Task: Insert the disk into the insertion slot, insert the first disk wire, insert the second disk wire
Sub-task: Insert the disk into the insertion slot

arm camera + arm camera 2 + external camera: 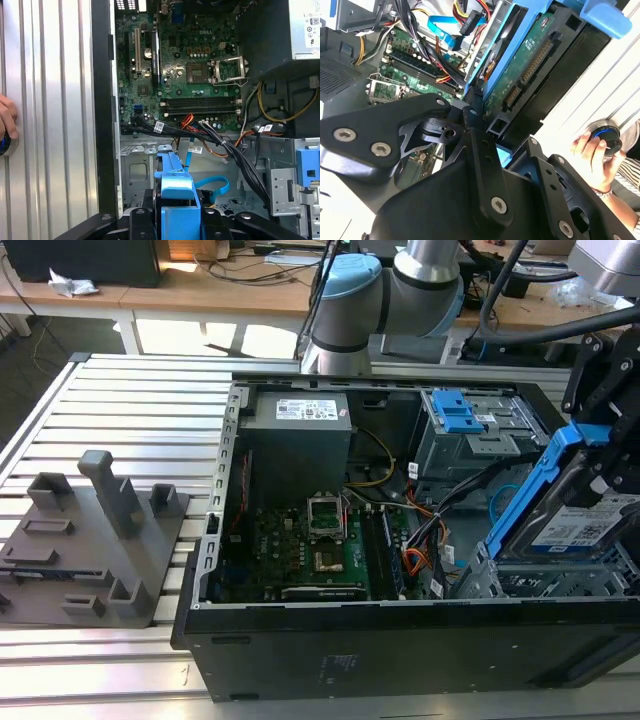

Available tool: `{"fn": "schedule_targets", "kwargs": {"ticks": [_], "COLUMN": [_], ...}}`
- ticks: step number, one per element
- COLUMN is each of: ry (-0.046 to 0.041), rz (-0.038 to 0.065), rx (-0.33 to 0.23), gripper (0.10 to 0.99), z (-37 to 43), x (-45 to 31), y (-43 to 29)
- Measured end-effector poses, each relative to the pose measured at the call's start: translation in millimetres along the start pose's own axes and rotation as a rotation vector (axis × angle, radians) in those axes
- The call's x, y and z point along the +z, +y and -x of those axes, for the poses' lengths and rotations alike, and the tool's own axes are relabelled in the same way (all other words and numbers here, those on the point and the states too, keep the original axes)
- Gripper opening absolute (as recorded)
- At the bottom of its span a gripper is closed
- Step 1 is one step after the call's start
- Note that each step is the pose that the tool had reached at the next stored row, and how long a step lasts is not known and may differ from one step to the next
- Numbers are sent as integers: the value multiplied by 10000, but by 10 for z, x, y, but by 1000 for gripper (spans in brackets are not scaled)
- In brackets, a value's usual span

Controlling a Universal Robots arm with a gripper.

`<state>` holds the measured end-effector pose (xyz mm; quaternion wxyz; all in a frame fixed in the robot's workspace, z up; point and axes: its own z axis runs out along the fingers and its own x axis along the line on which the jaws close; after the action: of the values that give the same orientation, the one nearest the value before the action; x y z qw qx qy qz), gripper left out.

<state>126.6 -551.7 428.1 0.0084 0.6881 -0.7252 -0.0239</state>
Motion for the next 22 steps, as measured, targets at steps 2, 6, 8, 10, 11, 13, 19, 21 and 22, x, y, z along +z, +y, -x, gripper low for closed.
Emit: {"fn": "schedule_targets", "kwargs": {"ticks": [2, 6, 8, 10, 11, 13, 19, 21, 22], "ry": [0, -2, 2, 1, 1, 0, 0, 1, 0], "rz": [0, 2, 1, 1, 1, 1, 3, 3, 3], "rx": [-38, -53, -53, -53, -52, -52, -52, -52, -52], "gripper": [365, 365, 365, 365, 365, 365, 365, 365, 365], "z": [-1, -2, -3, -4, -4, -5, -8, -9, -9], "x": [14, 65, 107, 150, 171, 208, 369, 400, 412], "y": [-1, -3, -5, -7, -8, -10, -17, -18, -19]}}
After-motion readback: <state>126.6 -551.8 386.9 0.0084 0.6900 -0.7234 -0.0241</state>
